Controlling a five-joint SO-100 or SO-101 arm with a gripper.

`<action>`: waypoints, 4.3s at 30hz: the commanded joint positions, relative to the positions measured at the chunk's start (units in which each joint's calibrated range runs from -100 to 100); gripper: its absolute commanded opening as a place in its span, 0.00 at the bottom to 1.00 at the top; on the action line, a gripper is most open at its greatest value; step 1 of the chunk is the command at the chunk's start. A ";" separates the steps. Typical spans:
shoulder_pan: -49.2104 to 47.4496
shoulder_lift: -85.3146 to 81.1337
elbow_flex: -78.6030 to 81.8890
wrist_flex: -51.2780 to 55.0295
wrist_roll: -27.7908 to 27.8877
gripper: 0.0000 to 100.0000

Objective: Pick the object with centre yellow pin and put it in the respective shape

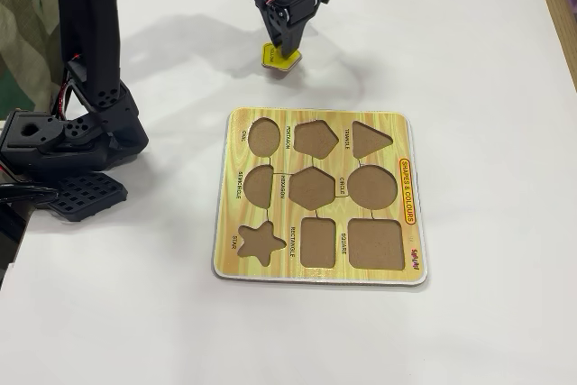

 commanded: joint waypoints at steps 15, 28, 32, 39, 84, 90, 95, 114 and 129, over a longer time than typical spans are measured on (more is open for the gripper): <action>18.81 -17.57 11.51 -0.56 7.02 0.02; 33.27 -17.99 11.33 -1.17 19.10 0.02; 35.22 -17.41 11.42 -1.43 19.26 0.02; 36.59 -13.89 10.79 -1.60 18.84 0.02; 30.24 -9.12 10.43 -5.06 15.91 0.02; 30.34 -7.37 10.25 -5.15 15.70 0.02; 30.34 -6.70 10.16 -5.92 15.70 0.02; 30.53 -6.28 10.34 -7.48 15.70 0.02; 30.34 -5.19 10.25 -7.57 15.75 0.02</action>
